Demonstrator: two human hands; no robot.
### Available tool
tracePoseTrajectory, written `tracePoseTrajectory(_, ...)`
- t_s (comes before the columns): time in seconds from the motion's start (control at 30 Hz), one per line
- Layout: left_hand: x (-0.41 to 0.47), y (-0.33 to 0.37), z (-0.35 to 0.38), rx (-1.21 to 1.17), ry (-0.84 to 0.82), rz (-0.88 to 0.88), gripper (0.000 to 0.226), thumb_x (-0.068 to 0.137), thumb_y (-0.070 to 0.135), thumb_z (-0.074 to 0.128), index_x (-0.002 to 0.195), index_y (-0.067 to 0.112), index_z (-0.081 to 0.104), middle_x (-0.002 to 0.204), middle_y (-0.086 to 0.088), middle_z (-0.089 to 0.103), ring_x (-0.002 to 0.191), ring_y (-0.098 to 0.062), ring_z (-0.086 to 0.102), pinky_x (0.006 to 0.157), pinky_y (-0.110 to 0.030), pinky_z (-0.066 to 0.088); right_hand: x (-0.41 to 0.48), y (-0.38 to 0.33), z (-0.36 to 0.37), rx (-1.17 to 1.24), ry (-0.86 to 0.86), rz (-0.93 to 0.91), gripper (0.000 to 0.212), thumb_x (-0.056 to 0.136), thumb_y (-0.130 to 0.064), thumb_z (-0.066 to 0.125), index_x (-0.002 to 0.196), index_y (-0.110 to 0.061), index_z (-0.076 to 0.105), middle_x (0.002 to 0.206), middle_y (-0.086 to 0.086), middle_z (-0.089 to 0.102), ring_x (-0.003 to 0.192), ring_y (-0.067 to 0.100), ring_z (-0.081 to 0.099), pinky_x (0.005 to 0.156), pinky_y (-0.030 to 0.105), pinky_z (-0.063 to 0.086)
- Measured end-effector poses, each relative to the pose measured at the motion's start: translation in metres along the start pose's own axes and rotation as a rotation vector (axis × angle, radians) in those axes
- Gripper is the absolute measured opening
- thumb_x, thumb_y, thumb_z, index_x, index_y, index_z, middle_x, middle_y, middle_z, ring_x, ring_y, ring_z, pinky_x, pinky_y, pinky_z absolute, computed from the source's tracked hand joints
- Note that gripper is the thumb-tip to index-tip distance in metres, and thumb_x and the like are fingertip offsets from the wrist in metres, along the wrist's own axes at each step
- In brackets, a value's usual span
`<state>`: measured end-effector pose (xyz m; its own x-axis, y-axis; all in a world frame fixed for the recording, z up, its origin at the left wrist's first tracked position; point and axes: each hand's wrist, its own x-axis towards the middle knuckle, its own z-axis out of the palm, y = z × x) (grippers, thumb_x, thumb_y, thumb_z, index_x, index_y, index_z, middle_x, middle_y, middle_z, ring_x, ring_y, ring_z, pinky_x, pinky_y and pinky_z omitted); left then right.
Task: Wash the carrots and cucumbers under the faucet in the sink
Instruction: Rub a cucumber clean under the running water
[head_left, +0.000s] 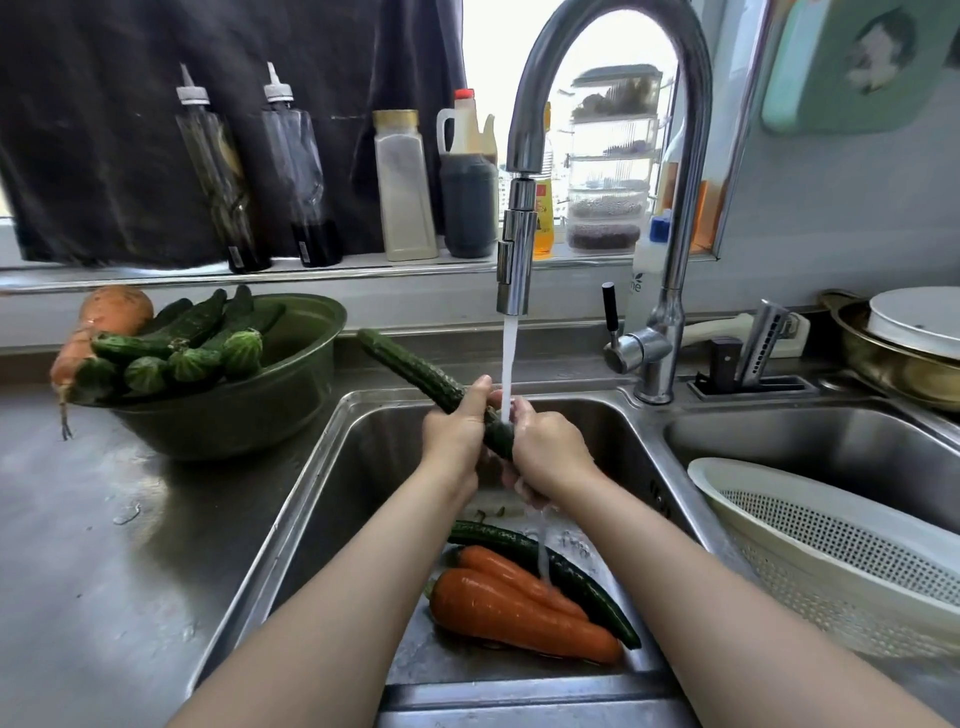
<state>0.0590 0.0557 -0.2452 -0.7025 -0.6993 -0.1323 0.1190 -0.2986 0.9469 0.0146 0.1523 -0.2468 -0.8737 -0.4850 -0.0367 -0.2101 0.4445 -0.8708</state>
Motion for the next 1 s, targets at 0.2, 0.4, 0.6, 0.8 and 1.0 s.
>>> tracePoseTrajectory(0.2,-0.01,-0.001,0.008,0.039,0.084,-0.045,0.042,0.095,0.054,0.065,0.081,0.015,0.063,0.078,-0.002,0.07,0.069,-0.018,0.067,0.051,-0.025,0.052,0.008,-0.005,0.009,-0.331,0.07,-0.112,0.05,0.107,-0.034,0.023,0.122,-0.014,0.066,0.115,0.014,0.071,0.104,0.036,0.066,0.084,0.039,0.05)
tracePoseTrajectory(0.4,-0.007,-0.006,0.015,0.1,-0.137,-0.053,0.045,0.109,0.04,0.043,0.122,0.004,0.069,0.118,-0.02,0.074,0.097,-0.029,0.073,0.074,-0.034,0.059,0.007,-0.006,-0.001,-0.095,0.023,0.048,0.073,0.107,-0.057,0.014,0.128,-0.01,0.065,0.107,0.015,0.07,0.098,0.031,0.067,0.089,0.04,0.052)
tracePoseTrajectory(0.6,-0.002,0.009,0.01,-0.316,-0.158,-0.108,0.023,0.102,0.017,0.06,0.124,0.009,0.06,0.101,-0.008,0.076,0.081,-0.019,0.076,0.062,-0.032,0.059,0.004,0.012,-0.028,0.453,-0.632,0.199,0.077,0.091,-0.086,0.022,0.078,-0.016,0.052,0.052,0.001,0.039,0.036,0.014,0.029,0.04,0.019,0.026)
tracePoseTrajectory(0.8,-0.009,0.016,0.018,-0.506,0.019,-0.193,0.057,0.088,0.069,0.062,0.077,0.015,0.047,0.055,0.003,0.046,0.039,-0.013,0.042,0.042,-0.024,0.044,0.003,0.02,-0.033,0.396,-0.828,0.079,0.049,0.088,-0.057,0.069,0.097,-0.01,0.055,0.078,0.006,0.058,0.045,0.013,0.052,0.042,0.026,0.048)
tracePoseTrajectory(1.0,-0.009,0.014,0.019,-0.192,-0.036,-0.001,0.051,0.105,0.056,0.044,0.096,0.007,0.052,0.055,-0.002,0.058,0.046,-0.02,0.054,0.058,-0.035,0.052,0.009,0.026,-0.03,0.525,-0.678,0.093,0.037,0.089,-0.038,0.069,0.104,-0.004,0.067,0.083,0.012,0.062,0.068,0.023,0.06,0.075,0.042,0.055)
